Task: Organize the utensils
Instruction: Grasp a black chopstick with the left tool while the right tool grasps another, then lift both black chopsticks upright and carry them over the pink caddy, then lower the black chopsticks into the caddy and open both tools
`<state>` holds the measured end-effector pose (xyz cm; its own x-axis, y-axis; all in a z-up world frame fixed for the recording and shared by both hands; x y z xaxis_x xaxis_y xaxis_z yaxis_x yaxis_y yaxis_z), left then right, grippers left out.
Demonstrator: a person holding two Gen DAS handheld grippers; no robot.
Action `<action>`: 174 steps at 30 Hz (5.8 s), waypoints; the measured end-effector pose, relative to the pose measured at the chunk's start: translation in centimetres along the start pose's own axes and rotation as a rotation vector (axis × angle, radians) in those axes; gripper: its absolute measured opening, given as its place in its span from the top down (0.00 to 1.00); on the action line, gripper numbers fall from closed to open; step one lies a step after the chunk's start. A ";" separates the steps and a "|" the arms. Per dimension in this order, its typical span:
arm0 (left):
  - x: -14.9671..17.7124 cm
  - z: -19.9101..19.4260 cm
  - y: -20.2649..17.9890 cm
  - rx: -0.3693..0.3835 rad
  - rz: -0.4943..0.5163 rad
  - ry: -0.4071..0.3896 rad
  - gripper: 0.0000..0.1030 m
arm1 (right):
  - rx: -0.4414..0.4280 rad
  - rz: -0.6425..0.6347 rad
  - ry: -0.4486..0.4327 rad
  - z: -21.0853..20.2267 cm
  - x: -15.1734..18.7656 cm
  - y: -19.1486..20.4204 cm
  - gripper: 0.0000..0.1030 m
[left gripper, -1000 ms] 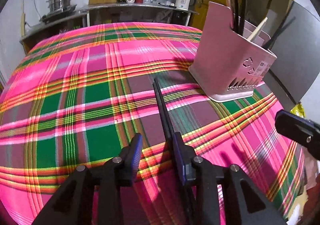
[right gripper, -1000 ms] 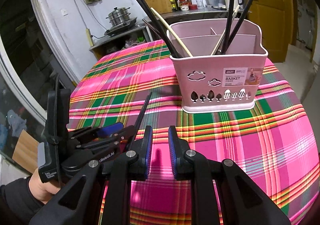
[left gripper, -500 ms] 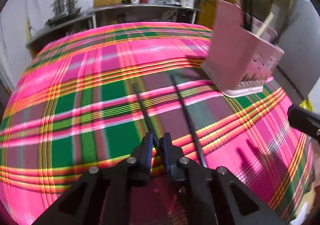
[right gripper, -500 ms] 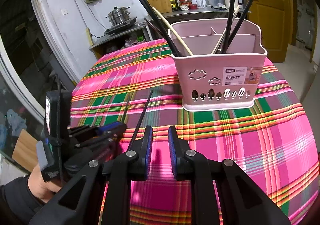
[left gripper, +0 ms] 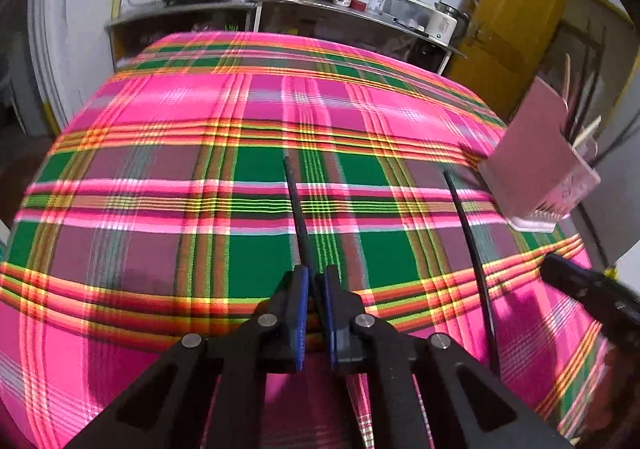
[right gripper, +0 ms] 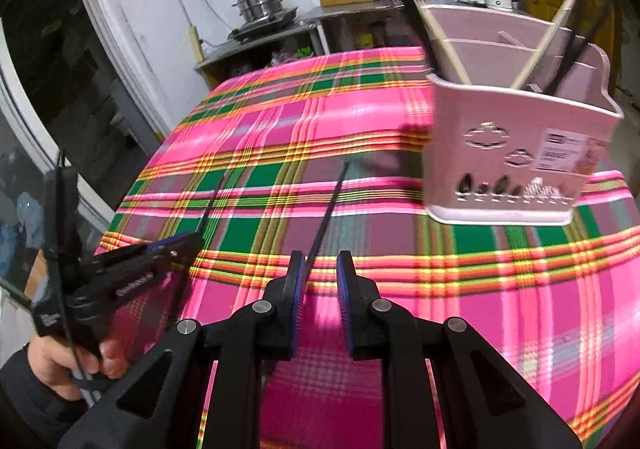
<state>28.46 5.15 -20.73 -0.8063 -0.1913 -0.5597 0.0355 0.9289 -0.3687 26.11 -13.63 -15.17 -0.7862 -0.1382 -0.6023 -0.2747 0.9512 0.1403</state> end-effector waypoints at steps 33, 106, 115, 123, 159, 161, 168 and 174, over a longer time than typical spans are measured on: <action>-2.5 2.0 -0.1 -0.033 0.023 0.018 0.95 | 0.064 -0.018 0.120 7.7 -2.6 1.6 0.94; -13.7 -11.7 -25.9 0.360 0.332 -0.217 0.95 | 0.120 0.125 -0.383 -19.5 -11.8 -9.1 0.95; -17.4 -12.1 -28.3 0.372 0.351 -0.281 0.95 | 0.128 0.145 -0.453 -20.7 -15.3 -10.8 0.95; -18.7 -10.5 -29.0 0.359 0.365 -0.291 0.95 | 0.145 0.160 -0.472 -20.0 -16.5 -11.7 0.95; -13.7 -2.5 -25.7 0.300 0.372 -0.140 0.94 | 0.168 0.145 -0.278 -10.8 -11.7 -12.1 0.92; -13.7 -3.0 -25.5 0.303 0.365 -0.142 0.93 | 0.168 0.140 -0.287 -11.2 -11.5 -12.0 0.88; -13.7 -5.7 -25.3 0.311 0.364 -0.191 0.83 | 0.184 0.127 -0.336 -13.6 -11.2 -11.6 0.83; -12.5 -7.3 -24.8 0.308 0.363 -0.206 0.83 | 0.180 0.129 -0.354 -15.1 -10.2 -10.9 0.78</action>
<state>33.35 -13.15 0.82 -0.5780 0.0389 -0.8151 0.4884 0.8167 -0.3074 28.73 -26.74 1.34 -0.5601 0.0585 -0.8263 -0.0604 0.9920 0.1112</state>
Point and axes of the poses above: each gripper's, at about its wrist camera, not at the fingertips, and z roughly the way its jaws point, y to its left, x to its underside, the point moved 10 cm from there along z, roughly the way its jaws point, and after that the axes turned 9 degrees about x, right-handed, at the moved point
